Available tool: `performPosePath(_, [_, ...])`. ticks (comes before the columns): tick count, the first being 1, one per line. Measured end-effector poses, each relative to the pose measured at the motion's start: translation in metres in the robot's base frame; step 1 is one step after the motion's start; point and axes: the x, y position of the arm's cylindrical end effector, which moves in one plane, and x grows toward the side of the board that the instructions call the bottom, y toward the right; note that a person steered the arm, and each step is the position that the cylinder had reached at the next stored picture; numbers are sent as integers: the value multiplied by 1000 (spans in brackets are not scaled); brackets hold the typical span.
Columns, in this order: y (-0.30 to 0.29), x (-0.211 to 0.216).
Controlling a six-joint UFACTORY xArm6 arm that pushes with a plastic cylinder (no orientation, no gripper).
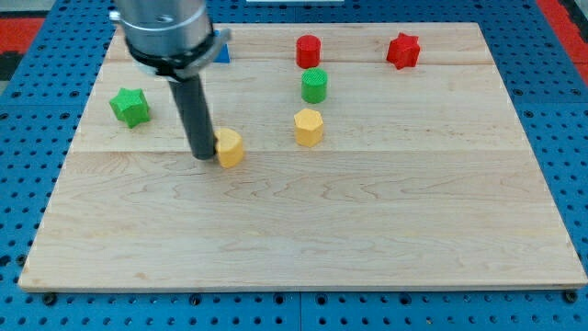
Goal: Push the green star down and a bit right
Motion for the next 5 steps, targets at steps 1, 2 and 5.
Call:
performPosePath(1, [-5, 8])
performPosePath(2, [-110, 11])
performPosePath(5, [-167, -96])
